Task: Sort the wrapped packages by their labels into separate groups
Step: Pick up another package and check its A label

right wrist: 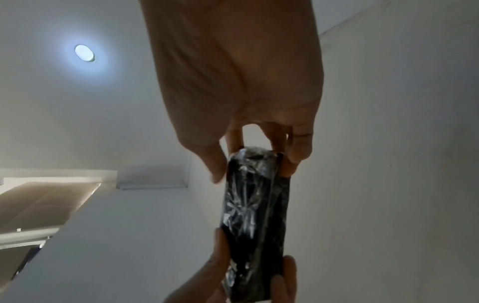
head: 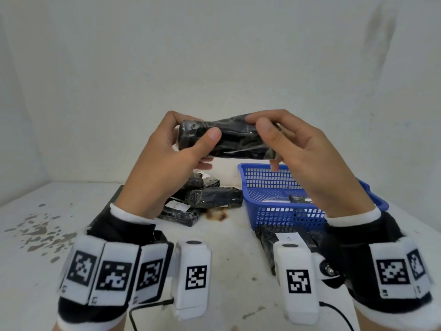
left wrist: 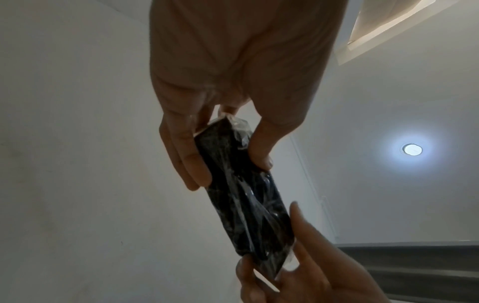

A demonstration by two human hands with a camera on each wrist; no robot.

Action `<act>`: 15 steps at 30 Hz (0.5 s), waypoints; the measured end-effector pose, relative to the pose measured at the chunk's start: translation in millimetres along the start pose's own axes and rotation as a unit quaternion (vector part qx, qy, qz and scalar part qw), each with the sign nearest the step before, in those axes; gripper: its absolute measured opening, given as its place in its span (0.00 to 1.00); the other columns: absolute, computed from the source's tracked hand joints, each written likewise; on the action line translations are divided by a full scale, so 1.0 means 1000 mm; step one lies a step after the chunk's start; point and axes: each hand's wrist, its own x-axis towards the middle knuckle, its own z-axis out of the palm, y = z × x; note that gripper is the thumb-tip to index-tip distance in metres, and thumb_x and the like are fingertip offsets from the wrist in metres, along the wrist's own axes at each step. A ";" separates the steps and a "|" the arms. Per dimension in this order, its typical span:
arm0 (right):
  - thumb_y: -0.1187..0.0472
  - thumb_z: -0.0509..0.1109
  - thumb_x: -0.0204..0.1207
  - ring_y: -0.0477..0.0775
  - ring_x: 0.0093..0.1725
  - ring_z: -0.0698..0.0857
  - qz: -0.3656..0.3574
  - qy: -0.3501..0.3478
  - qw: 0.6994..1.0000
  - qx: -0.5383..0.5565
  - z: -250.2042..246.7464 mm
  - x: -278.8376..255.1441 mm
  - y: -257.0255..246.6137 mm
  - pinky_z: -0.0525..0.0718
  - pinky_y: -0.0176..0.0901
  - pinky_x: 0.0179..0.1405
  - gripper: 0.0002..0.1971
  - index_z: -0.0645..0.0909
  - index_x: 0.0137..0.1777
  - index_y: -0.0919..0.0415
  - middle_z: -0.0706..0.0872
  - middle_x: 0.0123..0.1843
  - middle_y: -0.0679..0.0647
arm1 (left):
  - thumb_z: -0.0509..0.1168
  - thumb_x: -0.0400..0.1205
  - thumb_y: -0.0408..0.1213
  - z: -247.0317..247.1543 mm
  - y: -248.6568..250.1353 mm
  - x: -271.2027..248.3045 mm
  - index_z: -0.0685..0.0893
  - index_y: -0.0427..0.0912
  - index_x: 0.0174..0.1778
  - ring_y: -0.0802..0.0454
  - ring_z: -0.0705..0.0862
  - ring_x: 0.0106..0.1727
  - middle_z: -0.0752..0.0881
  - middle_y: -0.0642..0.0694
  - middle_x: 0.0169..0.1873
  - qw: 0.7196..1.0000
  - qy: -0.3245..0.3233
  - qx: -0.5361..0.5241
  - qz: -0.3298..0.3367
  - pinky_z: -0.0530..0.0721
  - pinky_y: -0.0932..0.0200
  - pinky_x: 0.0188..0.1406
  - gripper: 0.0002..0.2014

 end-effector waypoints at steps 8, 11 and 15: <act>0.54 0.73 0.79 0.46 0.50 0.91 0.019 0.019 0.999 0.038 -0.007 0.005 0.007 0.86 0.42 0.58 0.23 0.79 0.74 0.44 0.93 0.56 0.51 | 0.65 0.84 0.35 -0.005 0.002 0.003 0.79 0.41 0.62 0.42 0.90 0.42 0.88 0.39 0.51 0.998 -0.006 -0.063 -0.024 0.86 0.50 0.45 0.11; 0.59 0.71 0.82 0.51 0.47 0.92 0.024 0.011 1.000 0.012 -0.005 0.004 0.007 0.88 0.46 0.61 0.16 0.83 0.67 0.41 0.93 0.51 0.54 | 0.65 0.83 0.31 -0.006 0.000 0.005 0.81 0.44 0.54 0.48 0.90 0.41 0.88 0.46 0.44 0.997 -0.003 -0.068 -0.024 0.86 0.45 0.58 0.06; 0.56 0.72 0.81 0.47 0.31 0.86 0.018 -0.001 1.000 -0.002 -0.001 0.003 0.004 0.82 0.35 0.33 0.11 0.85 0.60 0.41 0.89 0.38 0.45 | 0.64 0.82 0.30 -0.005 -0.003 0.007 0.80 0.48 0.47 0.50 0.90 0.42 0.86 0.46 0.45 0.998 0.018 -0.063 -0.026 0.85 0.42 0.61 0.07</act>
